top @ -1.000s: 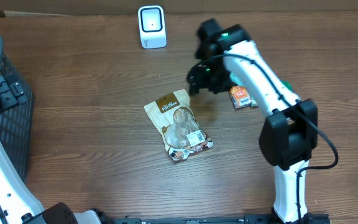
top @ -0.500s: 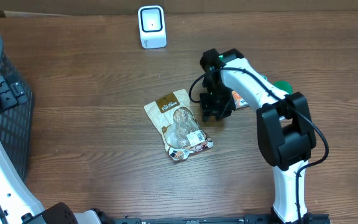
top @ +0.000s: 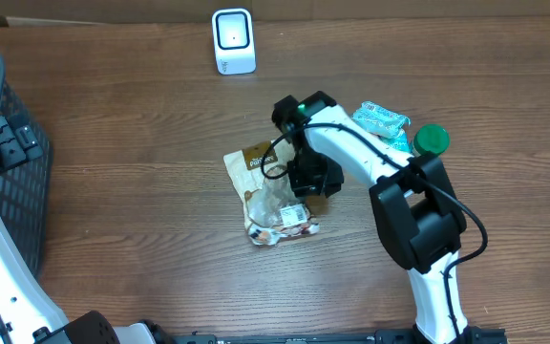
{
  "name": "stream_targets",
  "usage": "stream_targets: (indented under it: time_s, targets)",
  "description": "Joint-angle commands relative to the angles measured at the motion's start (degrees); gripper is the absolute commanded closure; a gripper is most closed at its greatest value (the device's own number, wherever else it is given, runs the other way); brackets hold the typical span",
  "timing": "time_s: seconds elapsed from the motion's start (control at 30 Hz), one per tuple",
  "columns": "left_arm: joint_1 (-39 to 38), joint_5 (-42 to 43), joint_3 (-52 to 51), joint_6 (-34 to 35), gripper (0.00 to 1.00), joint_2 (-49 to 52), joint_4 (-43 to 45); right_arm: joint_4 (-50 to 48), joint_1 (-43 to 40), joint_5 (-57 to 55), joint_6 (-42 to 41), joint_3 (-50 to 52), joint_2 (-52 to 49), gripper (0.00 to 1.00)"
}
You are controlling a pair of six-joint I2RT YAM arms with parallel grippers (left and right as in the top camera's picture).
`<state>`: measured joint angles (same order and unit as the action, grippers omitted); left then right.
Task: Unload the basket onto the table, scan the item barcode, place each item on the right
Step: 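Lower the beige pouch mid-table and open the right gripper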
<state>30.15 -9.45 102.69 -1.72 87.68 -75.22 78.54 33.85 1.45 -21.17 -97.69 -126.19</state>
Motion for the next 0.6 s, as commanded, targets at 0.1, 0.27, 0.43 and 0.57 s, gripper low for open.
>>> stream_targets:
  time_s: [0.1,0.27,0.43,0.57]
  targets:
    - [0.2,0.1,0.9,-0.9,0.0,0.0,0.1,-3.4,6.1,5.1,-1.5,0.2,0.0,0.52]
    - [0.2,0.1,0.9,-0.9,0.0,0.0,0.1,-12.5,8.9,11.8,-0.8,0.2,0.0,0.46]
    - [0.2,0.1,0.9,-0.9,0.0,0.0,0.1,-26.4,8.8,16.3,0.2,0.2,0.0,0.39]
    - [0.2,0.1,0.9,-0.9,0.0,0.0,0.1,-35.7,7.8,16.2,0.2,0.0,0.0,0.34]
